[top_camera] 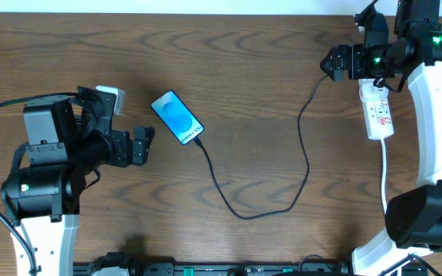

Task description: Plug charger to phone and switch on socket

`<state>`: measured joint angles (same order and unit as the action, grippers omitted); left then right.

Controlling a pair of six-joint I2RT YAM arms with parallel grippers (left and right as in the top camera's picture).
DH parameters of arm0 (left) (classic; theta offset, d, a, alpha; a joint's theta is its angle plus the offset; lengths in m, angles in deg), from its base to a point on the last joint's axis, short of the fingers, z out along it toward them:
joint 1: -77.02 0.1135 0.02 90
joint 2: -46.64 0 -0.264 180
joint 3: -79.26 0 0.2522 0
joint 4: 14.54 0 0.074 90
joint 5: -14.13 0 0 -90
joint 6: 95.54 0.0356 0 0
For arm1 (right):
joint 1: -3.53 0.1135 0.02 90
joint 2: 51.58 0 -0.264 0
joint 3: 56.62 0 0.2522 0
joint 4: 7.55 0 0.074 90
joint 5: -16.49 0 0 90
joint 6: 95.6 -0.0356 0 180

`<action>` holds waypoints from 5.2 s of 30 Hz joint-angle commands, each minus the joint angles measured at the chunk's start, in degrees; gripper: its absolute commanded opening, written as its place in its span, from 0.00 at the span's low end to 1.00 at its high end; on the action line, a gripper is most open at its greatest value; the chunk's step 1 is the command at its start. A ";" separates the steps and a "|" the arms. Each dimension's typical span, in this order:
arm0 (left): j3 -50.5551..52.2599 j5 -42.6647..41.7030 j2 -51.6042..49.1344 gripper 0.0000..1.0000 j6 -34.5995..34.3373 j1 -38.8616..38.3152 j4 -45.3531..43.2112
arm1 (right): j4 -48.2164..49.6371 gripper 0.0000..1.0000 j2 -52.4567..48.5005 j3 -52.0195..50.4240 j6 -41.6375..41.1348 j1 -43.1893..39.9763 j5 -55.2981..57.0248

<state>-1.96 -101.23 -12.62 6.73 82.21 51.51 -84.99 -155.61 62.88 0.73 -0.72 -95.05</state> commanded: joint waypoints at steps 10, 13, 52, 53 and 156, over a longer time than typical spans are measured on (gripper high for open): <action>-0.15 -0.52 -0.22 0.98 0.79 0.24 0.00 | -0.22 0.99 1.60 0.55 -0.04 0.17 0.66; -0.15 -0.52 -0.22 0.98 0.79 0.24 0.00 | -0.22 0.99 1.62 0.55 -0.04 0.17 0.63; -0.15 -0.52 -0.22 0.98 0.79 0.24 0.00 | -0.22 0.99 1.60 0.55 -0.04 0.17 0.66; -0.15 -0.52 -0.22 0.98 0.79 0.24 0.00 | -0.22 0.99 1.60 0.55 -0.04 0.17 0.66; -0.15 -0.52 -0.22 0.98 0.79 0.24 0.00 | 60.37 0.99 103.71 -105.44 12.50 2.43 9.66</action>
<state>-1.96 -101.26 -12.73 6.73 82.21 51.51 -24.27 -52.29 -42.41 16.31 1.53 -86.63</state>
